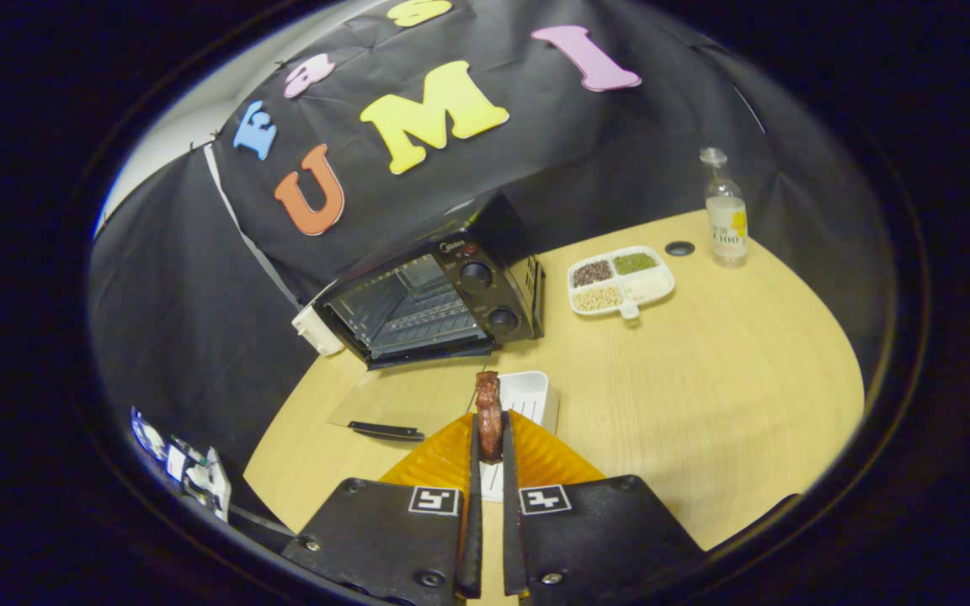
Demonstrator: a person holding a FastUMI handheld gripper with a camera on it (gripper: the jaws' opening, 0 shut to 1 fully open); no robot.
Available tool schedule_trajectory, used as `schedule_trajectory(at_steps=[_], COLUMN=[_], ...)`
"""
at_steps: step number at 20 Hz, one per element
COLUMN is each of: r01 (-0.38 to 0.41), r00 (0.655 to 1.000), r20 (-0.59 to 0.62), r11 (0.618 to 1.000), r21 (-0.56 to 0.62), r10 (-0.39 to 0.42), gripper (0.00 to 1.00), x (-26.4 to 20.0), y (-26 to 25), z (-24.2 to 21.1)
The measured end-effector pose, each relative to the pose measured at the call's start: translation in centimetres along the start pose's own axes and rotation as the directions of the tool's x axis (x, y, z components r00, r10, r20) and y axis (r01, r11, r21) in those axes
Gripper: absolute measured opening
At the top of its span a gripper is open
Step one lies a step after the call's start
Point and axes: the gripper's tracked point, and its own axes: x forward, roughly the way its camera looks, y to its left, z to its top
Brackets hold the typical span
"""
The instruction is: Open the toaster oven, put the food inside, and close the toaster oven door.
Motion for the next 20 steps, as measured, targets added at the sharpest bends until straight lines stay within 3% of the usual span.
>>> schedule_trajectory(at_steps=[7,10,15,20], r01=[0.065,0.051,0.021,-0.014], r00=[0.997,0.997,0.997,0.996], r20=[0.059,0.069,0.076,0.082], r11=[0.983,0.978,0.983,0.998], r21=[-0.169,-0.2,-0.18,-0.068], r10=[-0.056,-0.037,-0.007,0.02], gripper=[0.13,0.13,0.13,0.13], x=[0.1,1.0,4.6,9.3], y=[6.9,10.8,15.8,17.4], z=[1.3,1.5,1.0,0.4])
